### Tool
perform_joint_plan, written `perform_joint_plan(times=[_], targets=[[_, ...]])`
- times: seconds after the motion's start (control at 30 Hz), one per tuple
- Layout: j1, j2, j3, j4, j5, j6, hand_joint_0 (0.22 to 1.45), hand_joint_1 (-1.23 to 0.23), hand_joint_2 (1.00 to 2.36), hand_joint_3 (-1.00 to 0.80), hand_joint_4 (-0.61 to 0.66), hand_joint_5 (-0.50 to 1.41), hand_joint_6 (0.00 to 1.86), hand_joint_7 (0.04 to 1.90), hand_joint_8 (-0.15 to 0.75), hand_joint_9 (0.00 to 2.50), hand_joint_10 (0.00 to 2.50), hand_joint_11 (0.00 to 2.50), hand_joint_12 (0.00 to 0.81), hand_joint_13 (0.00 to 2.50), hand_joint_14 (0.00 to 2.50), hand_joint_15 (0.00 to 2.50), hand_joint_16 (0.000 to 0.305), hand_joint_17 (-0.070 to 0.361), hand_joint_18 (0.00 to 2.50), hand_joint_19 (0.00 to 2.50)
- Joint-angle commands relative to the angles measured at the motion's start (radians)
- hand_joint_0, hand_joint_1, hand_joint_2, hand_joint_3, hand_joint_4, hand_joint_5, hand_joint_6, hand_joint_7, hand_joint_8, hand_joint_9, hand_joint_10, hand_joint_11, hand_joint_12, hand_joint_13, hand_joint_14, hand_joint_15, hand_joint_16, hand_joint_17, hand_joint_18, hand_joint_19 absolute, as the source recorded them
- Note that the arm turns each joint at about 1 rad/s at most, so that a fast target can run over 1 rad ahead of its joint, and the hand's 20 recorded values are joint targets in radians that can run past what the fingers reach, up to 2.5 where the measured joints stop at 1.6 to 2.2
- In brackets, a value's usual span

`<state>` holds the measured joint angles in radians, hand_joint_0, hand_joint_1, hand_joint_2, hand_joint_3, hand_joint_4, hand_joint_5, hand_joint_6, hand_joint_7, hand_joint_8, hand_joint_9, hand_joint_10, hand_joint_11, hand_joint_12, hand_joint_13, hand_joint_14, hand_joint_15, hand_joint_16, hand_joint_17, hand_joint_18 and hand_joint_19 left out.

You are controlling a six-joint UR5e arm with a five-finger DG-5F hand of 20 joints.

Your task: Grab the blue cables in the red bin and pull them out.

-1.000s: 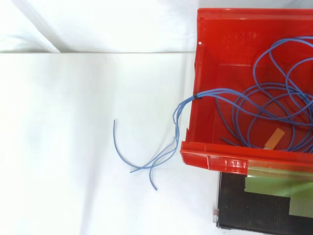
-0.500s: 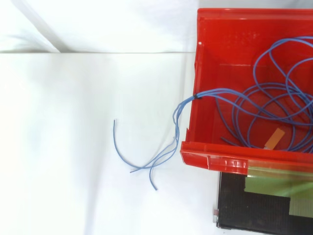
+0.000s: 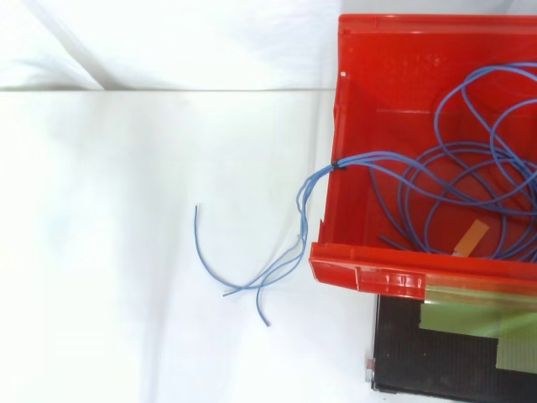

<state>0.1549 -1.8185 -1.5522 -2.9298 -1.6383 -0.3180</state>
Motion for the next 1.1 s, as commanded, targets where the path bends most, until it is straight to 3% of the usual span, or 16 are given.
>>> perform_joint_plan(times=[0.0,0.23,0.77,0.83,1.07], targets=[[0.006,-0.005,0.000,0.021,0.003,-0.008,0.78,-0.71,1.00,-1.00,0.18,0.32,0.01,0.19,0.224,0.37,0.00,0.17,0.311,0.13,0.01,0.22,0.044,0.100,0.06,0.40],[0.014,-0.015,0.000,0.040,0.031,-0.043,0.78,-0.71,1.00,-1.00,0.18,0.32,0.01,0.20,0.224,0.37,0.00,0.17,0.311,0.13,0.01,0.21,0.044,0.100,0.06,0.40],[0.017,-0.105,0.008,0.092,0.020,-0.032,0.79,-0.73,1.00,-1.00,0.18,0.34,0.01,0.19,0.233,0.41,0.01,0.18,0.310,0.16,0.01,0.21,0.044,0.099,0.08,0.39],[0.015,-0.130,0.037,0.098,0.020,-0.045,0.79,-0.74,1.00,-1.00,0.17,0.33,0.01,0.19,0.232,0.41,0.01,0.18,0.310,0.16,0.01,0.21,0.044,0.098,0.09,0.40],[0.017,-0.131,0.067,0.090,0.032,-0.140,0.78,-0.76,1.00,-1.00,0.17,0.33,0.01,0.21,0.236,0.42,0.01,0.19,0.310,0.16,0.01,0.21,0.043,0.098,0.10,0.40]])
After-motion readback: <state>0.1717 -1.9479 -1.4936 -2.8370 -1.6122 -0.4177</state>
